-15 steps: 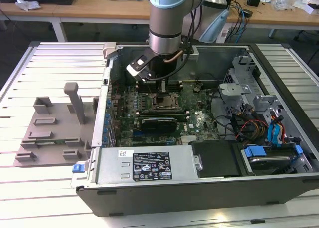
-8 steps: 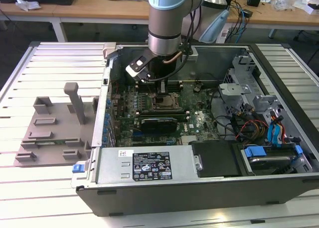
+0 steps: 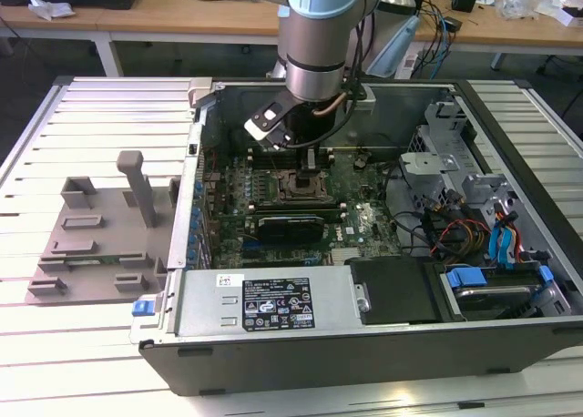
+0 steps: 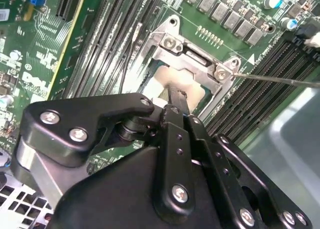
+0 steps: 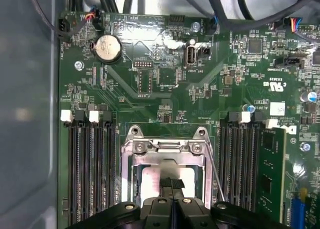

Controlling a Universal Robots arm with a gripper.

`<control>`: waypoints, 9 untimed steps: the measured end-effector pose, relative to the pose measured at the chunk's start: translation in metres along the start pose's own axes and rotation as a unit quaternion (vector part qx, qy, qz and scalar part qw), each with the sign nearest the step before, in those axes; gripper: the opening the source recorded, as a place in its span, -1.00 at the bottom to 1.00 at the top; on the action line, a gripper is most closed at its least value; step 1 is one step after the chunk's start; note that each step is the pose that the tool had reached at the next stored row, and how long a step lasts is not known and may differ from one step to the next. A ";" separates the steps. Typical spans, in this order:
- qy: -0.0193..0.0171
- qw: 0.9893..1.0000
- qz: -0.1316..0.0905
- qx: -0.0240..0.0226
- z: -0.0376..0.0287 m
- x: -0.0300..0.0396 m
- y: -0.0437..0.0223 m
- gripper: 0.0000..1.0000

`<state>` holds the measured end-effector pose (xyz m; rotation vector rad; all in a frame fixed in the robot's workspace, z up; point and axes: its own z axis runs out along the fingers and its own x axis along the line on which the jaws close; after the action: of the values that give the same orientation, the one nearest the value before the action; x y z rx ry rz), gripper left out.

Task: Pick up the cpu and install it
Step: 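Close the cpu cover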

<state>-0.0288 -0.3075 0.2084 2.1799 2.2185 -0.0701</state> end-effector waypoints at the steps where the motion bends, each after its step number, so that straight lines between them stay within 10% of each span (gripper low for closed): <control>1: 0.000 1.000 0.000 0.000 -0.0026 -0.0002 0.0004 -0.79; 9: 0.000 1.000 0.000 0.000 -0.0135 -0.0008 0.0005 -0.79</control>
<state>-0.0282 -0.3075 0.2220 2.1801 2.2184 -0.0703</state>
